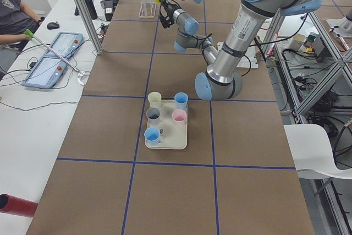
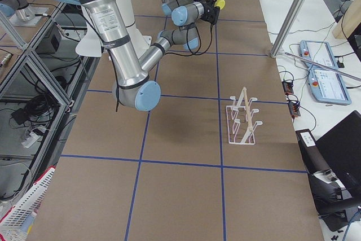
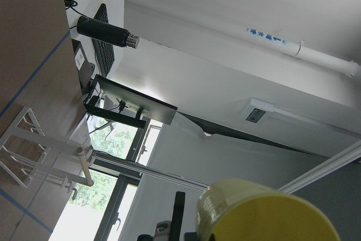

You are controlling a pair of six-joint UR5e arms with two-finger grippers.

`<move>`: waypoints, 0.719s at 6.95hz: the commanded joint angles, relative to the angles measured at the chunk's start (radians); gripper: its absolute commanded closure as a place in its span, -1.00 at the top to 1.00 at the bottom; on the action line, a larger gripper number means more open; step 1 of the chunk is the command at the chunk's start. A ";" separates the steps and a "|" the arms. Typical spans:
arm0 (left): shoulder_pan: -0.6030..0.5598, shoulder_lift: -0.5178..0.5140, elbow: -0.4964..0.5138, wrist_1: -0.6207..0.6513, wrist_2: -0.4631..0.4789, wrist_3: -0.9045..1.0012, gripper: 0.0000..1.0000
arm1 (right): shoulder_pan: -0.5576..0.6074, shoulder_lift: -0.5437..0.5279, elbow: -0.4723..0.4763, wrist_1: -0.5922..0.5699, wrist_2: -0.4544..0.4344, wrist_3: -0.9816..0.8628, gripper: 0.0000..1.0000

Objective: Transfer IKEA cup to right arm and place on rack

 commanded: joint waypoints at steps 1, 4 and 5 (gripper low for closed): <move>0.002 -0.001 0.000 0.001 0.000 0.000 -1.00 | -0.003 0.001 0.000 -0.002 0.000 0.000 0.91; 0.003 0.010 0.000 -0.009 -0.003 0.015 0.47 | -0.005 -0.001 -0.005 0.006 0.002 -0.018 -0.74; 0.003 0.010 -0.002 -0.011 -0.003 0.015 0.99 | -0.006 -0.002 -0.005 0.011 0.002 -0.038 -0.88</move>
